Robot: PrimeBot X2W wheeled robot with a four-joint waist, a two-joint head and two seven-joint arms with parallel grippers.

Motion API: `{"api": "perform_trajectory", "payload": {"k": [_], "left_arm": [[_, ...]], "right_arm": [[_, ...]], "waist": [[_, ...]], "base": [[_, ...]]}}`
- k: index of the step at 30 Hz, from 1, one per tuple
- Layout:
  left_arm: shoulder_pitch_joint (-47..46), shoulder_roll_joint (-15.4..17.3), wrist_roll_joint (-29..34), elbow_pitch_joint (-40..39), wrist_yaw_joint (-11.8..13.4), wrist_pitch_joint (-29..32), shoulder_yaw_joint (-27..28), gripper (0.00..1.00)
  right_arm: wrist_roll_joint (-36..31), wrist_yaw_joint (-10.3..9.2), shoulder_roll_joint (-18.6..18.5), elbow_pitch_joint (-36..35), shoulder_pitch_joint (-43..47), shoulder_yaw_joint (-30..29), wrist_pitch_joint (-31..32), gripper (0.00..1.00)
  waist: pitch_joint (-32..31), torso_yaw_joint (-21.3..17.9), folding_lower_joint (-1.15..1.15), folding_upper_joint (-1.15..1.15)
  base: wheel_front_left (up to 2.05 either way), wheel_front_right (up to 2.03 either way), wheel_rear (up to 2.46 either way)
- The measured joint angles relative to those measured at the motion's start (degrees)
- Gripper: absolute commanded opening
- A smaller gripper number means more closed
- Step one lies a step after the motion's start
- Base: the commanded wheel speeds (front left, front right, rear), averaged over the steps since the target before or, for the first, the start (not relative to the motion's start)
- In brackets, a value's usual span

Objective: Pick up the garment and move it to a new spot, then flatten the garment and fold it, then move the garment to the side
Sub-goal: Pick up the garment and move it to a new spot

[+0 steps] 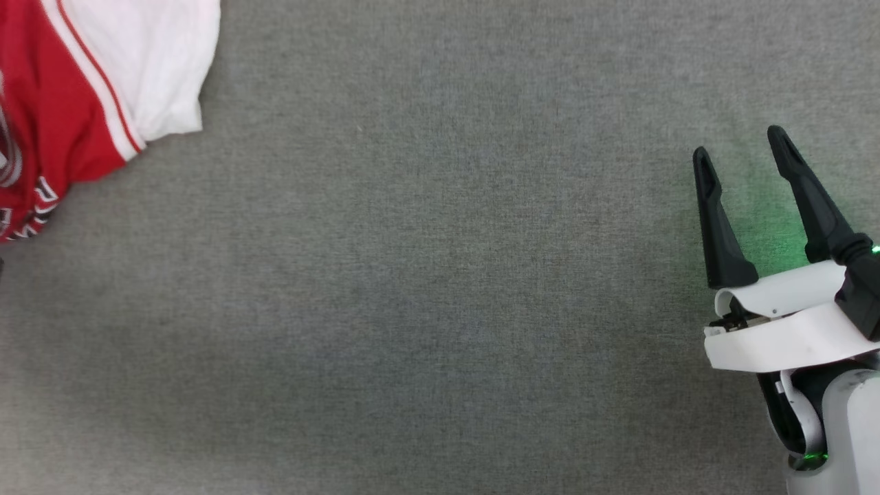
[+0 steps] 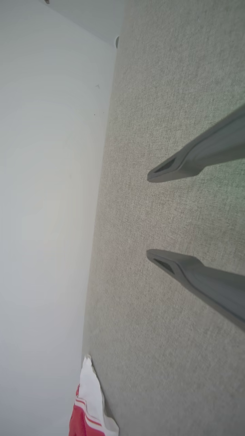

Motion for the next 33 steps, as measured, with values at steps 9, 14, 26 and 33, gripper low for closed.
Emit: {"api": "perform_trajectory", "payload": {"k": [9, 14, 26, 33], "left_arm": [[-0.4, 1.4, 2.2, -1.8, -0.3, -6.8, -6.0, 0.0], [-1.2, 2.8, 2.3, -5.3, -0.3, -10.0, -9.2, 0.0], [-4.4, 4.9, 1.8, -16.6, -0.3, -6.2, -14.7, 0.0], [-2.0, 5.1, -0.1, -28.2, 2.8, 2.1, -15.2, 0.0]], "right_arm": [[0.9, 0.0, 1.2, 3.2, 3.7, -0.5, -1.3, 1.0], [1.4, 0.0, 2.0, 4.9, 6.0, -0.6, -2.0, 1.0], [2.8, 0.0, 3.6, 7.6, 10.1, -1.2, -3.6, 1.0], [2.9, 0.0, 4.4, 7.7, 11.5, -3.4, -4.3, 1.0]], "waist": [[-6.7, 1.6, 0.0, 0.0], [-11.4, 2.8, 0.0, 0.0], [-23.4, 4.9, 0.0, 0.0], [-28.4, 4.5, 0.0, 0.0]], "base": [[0.0, 0.0, 0.0], [0.0, 0.0, 0.0], [0.0, 0.0, 0.0], [0.0, 0.0, 0.0]]}}
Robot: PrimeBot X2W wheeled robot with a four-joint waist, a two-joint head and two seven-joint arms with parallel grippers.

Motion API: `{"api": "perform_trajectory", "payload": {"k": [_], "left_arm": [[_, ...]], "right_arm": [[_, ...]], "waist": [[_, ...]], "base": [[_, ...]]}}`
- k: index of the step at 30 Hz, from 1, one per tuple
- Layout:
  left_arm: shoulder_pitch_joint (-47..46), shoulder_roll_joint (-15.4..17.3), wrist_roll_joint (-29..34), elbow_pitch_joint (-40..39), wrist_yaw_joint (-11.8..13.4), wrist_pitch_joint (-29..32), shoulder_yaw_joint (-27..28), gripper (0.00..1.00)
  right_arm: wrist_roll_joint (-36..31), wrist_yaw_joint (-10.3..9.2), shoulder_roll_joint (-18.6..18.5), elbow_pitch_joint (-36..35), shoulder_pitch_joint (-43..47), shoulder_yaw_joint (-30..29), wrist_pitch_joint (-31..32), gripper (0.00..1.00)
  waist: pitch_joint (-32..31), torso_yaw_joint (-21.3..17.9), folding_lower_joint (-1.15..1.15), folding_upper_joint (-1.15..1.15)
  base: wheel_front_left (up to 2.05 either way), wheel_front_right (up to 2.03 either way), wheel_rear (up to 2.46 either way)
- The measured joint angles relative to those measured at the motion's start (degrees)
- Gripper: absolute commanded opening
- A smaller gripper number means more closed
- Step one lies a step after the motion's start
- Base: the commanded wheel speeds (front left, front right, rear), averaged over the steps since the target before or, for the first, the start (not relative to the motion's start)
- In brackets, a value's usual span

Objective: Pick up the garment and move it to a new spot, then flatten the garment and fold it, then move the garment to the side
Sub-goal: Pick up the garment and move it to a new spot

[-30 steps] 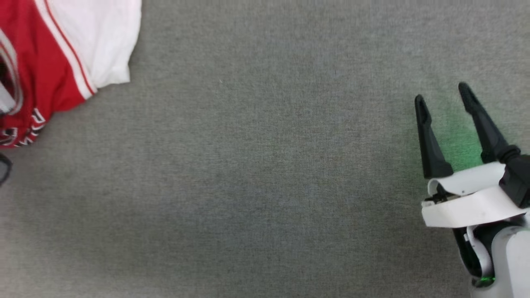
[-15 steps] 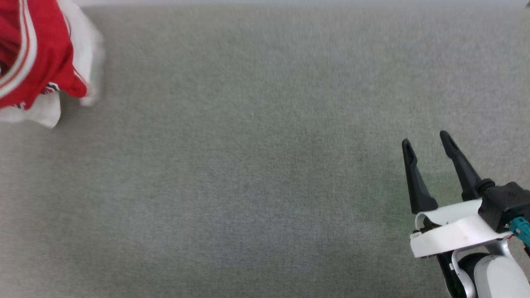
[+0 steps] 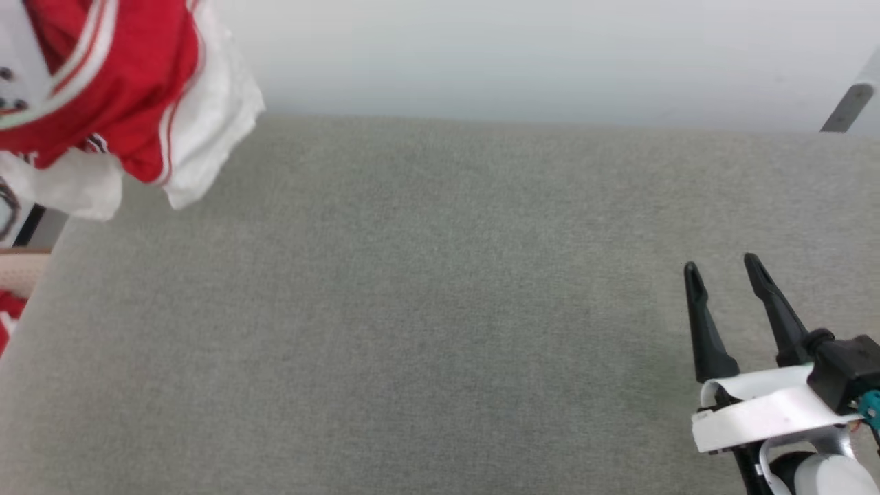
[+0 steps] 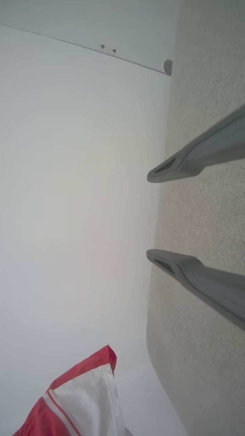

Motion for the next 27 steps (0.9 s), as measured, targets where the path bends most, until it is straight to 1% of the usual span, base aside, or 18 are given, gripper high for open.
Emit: {"api": "perform_trajectory", "payload": {"k": [6, 9, 12, 15, 17, 21, 24, 27], "left_arm": [[4.8, 0.2, -2.6, -13.9, 4.9, 7.2, 0.4, 0.0], [7.0, 0.0, -3.3, -20.7, 7.8, 10.3, 0.1, 0.0], [8.3, -1.0, -3.5, -26.9, 10.6, 13.0, -0.7, 0.0], [8.8, -1.7, -3.4, -31.6, 12.4, 14.8, -1.7, 0.0], [9.0, -2.8, -3.3, -33.8, 13.7, 16.2, -2.6, 0.0], [9.1, -4.9, -2.9, -36.5, 15.2, 17.6, -4.6, 0.0], [9.5, -5.7, -2.3, -36.9, 15.8, 18.7, -6.4, 0.0], [10.6, -6.5, -1.9, -36.5, 15.8, 19.1, -8.0, 0.0]], "right_arm": [[-0.5, 0.0, 0.3, -0.1, 0.6, -3.7, -0.5, 1.0], [-0.9, 0.0, 0.4, -0.2, 0.6, -5.7, -0.8, 1.0], [-1.1, 0.0, 0.5, -0.2, 0.5, -7.4, -1.1, 1.0], [-1.0, 0.0, 0.5, 0.1, 0.2, -8.8, -1.8, 1.0], [-0.9, 0.0, 0.6, 0.3, -0.1, -9.6, -2.3, 1.0], [0.7, 0.0, 0.6, 1.2, -0.7, -10.4, -3.2, 1.0], [1.4, 0.0, 0.6, 2.2, -1.1, -10.4, -4.1, 1.0], [2.3, 0.0, 0.6, 3.5, -1.8, -10.4, -5.0, 1.0]], "waist": [[-1.2, -2.7, 0.0, 0.0], [-1.0, -4.5, 0.0, 0.0], [-0.6, -6.4, 0.0, 0.0], [0.1, -8.5, 0.0, 0.0], [0.7, -9.8, 0.0, 0.0], [2.2, -12.5, 0.0, 0.0], [3.7, -14.4, 0.0, 0.0], [5.4, -16.0, 0.0, 0.0]], "base": [[0.0, 0.0, 0.0], [0.0, 0.0, 0.0], [0.0, 0.0, 0.0], [0.0, 0.0, 0.0], [0.0, 0.0, 0.0], [0.0, 0.0, 0.0], [0.0, 0.0, 0.0], [0.0, 0.0, 0.0]]}}
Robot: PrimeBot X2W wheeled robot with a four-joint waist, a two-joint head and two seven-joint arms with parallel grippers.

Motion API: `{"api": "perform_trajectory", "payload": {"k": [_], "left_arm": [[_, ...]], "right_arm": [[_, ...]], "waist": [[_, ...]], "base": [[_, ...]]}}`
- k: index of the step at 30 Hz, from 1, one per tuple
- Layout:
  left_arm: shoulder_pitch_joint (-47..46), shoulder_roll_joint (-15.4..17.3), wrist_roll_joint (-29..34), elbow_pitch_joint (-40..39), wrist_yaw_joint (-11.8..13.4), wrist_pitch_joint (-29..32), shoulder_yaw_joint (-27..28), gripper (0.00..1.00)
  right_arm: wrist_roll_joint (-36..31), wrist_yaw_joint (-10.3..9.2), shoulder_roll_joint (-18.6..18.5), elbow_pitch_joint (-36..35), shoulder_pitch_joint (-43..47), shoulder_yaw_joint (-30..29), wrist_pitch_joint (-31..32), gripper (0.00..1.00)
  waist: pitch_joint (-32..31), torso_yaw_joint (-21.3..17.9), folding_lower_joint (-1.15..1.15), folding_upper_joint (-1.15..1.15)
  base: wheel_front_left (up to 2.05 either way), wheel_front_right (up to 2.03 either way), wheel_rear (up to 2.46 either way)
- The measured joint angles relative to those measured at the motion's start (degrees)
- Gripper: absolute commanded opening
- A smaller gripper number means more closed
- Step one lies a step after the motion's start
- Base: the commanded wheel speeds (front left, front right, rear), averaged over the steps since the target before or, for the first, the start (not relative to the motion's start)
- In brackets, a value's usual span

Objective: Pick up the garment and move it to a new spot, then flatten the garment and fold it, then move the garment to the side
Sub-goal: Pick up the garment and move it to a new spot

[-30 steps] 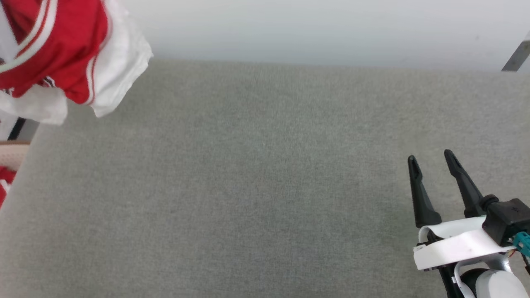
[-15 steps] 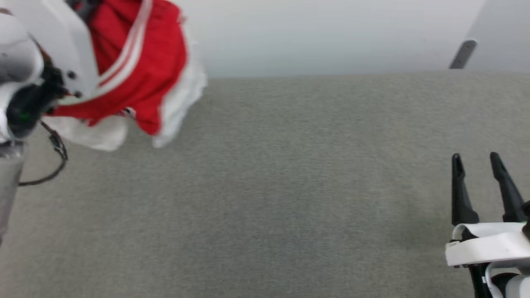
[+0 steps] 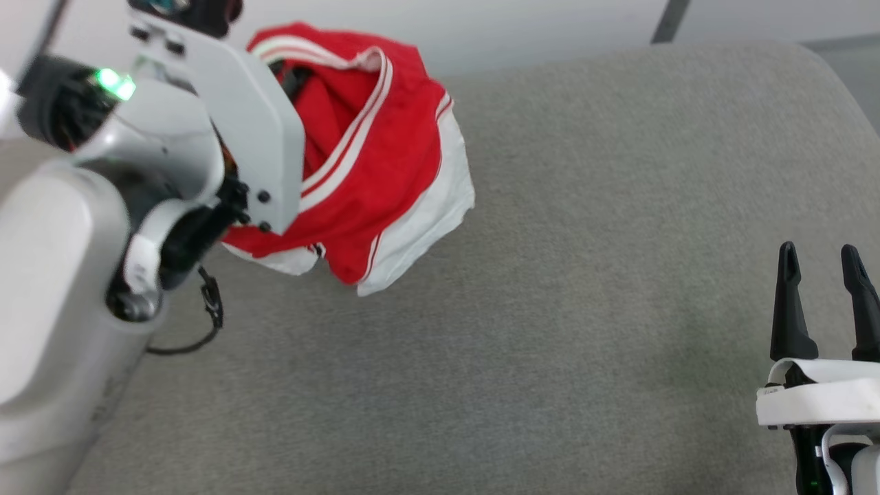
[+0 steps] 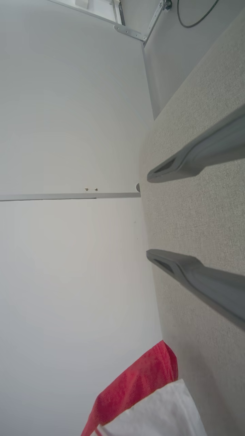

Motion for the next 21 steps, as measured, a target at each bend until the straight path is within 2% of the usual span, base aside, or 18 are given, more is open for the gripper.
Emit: {"api": "perform_trajectory", "payload": {"k": [9, 14, 21], "left_arm": [[5.1, -0.5, 0.0, 5.3, -0.1, -1.0, -2.7, 0.0], [7.7, -0.1, -0.8, 10.5, -1.1, -2.1, -3.0, 0.0], [10.0, -0.3, -2.7, 18.5, -3.8, -4.2, -3.3, 0.0]], "right_arm": [[2.2, 0.0, 0.0, 3.5, -2.1, 0.8, -1.9, 1.0], [2.9, 0.0, 0.0, 5.2, -3.0, 1.4, -2.4, 1.0], [3.8, 0.0, 0.0, 6.1, -3.9, 1.9, -2.7, 1.0]], "waist": [[4.4, -3.7, 0.0, 0.0], [6.5, -5.4, 0.0, 0.0], [8.2, -6.4, 0.0, 0.0]], "base": [[0.0, 0.0, 0.0], [0.0, 0.0, 0.0], [0.0, 0.0, 0.0]]}}
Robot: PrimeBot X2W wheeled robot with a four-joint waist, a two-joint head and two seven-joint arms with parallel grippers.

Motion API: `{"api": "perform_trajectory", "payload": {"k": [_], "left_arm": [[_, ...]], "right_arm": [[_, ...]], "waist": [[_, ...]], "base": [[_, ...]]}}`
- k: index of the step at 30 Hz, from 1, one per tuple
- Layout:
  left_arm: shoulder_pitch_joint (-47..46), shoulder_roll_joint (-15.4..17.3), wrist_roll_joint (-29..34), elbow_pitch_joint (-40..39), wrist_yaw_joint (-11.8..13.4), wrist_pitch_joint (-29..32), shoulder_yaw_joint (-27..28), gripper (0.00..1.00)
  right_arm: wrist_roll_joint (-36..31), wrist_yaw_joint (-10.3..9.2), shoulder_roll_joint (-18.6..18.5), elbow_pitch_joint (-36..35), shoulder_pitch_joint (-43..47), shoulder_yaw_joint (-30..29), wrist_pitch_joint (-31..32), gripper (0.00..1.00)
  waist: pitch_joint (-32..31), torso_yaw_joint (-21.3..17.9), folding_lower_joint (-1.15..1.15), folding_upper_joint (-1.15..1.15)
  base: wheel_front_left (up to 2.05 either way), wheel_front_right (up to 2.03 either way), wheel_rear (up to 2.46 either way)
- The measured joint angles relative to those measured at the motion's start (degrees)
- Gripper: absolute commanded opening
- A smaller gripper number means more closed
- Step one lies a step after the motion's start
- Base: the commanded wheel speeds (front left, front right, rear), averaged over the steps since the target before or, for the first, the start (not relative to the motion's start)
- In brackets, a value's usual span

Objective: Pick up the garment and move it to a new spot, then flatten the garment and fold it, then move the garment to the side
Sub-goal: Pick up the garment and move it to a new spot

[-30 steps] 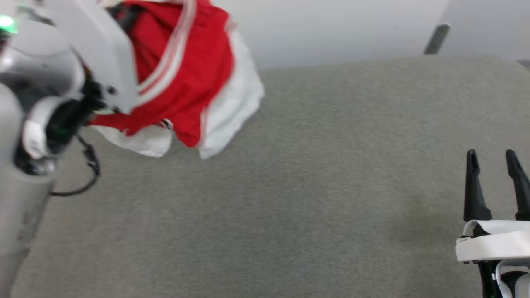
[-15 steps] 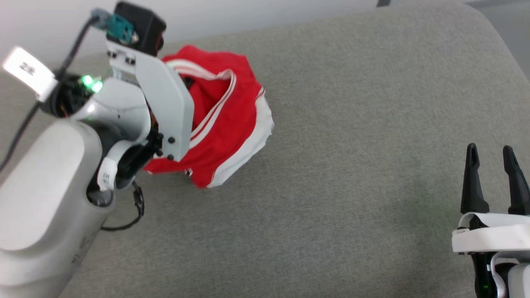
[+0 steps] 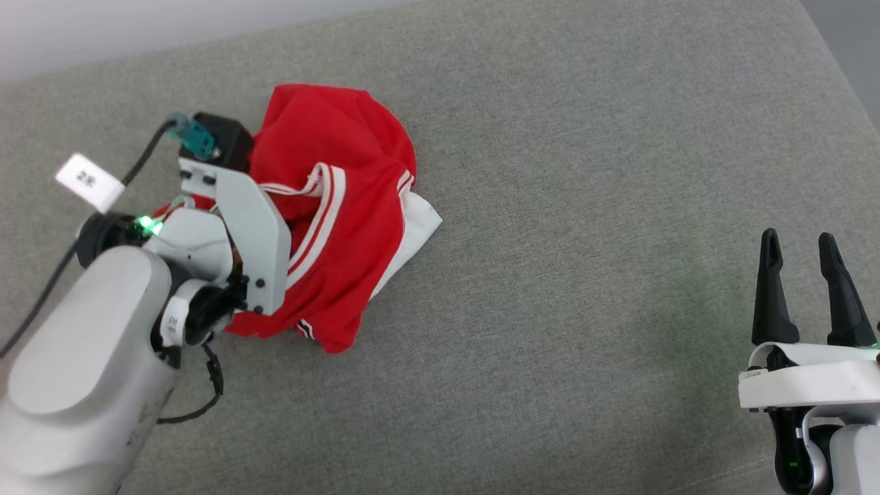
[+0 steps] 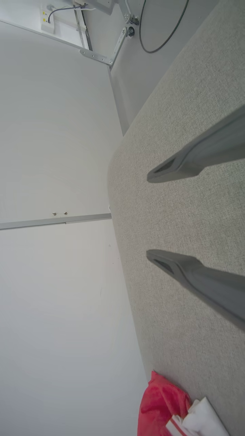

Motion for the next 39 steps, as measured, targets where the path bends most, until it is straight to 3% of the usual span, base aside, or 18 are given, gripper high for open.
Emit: {"api": "perform_trajectory", "payload": {"k": [8, 9, 11, 12, 13, 14, 26, 36, 39], "left_arm": [[0.3, -1.2, -1.1, 6.5, -2.1, -1.6, -0.4, 0.0], [0.3, -1.3, -1.1, 7.0, -2.3, -1.6, -0.5, 0.09], [0.3, -1.4, -1.0, 7.6, -2.8, -2.2, -0.8, 0.42], [0.2, -1.5, -1.0, 7.8, -3.1, -2.4, -0.9, 0.5], [0.2, -1.7, -1.2, 7.8, -3.4, -2.7, -0.8, 0.87], [0.2, -1.7, -1.4, 7.8, -3.9, -3.1, -0.9, 1.0], [2.5, -1.6, -3.8, 1.6, -6.4, -8.9, 1.2, 1.0], [10.8, -1.2, -3.2, -3.4, -8.5, -26.7, 5.7, 1.0], [14.4, -0.8, -2.4, -4.4, -10.4, -34.1, 6.9, 1.0]], "right_arm": [[0.2, 0.0, 0.0, -0.2, -0.3, 0.9, 0.0, 1.0], [0.2, 0.0, 0.0, -0.2, -0.3, 1.0, 0.0, 1.0], [0.0, 0.0, 0.0, -0.2, -0.3, 1.0, 0.0, 1.0], [-0.2, 0.0, 0.0, -0.2, -0.2, 0.9, 0.0, 1.0], [-0.4, 0.0, 0.0, -0.2, -0.1, 0.9, 0.0, 1.0], [-0.5, 0.0, 0.0, -0.2, 0.0, 0.9, 0.0, 1.0], [-3.9, 0.0, 0.0, -0.5, 2.4, 1.0, 0.1, 1.0], [-6.0, 0.0, 0.0, -1.5, 4.2, 2.0, 1.4, 1.0], [-6.5, 0.0, 0.0, -1.4, 5.4, 2.1, 1.6, 1.0]], "waist": [[-0.4, 0.3, 0.0, 0.0], [-0.6, 0.4, 0.0, 0.0], [-0.9, 0.6, 0.0, 0.0], [-1.1, 0.7, 0.0, 0.0], [-1.4, 0.9, 0.0, 0.0], [-1.7, 1.1, 0.0, 0.0], [-6.5, 4.7, 0.0, 0.0], [-12.1, 9.0, 0.0, 0.0], [-14.0, 10.4, 0.0, 0.0]], "base": [[0.0, 0.0, 0.0], [0.0, 0.0, 0.0], [0.0, 0.0, 0.0], [0.0, 0.0, 0.0], [0.0, 0.0, 0.0], [0.0, 0.0, 0.0], [0.0, 0.0, 0.0], [0.0, 0.0, 0.0], [0.0, 0.0, 0.0]]}}
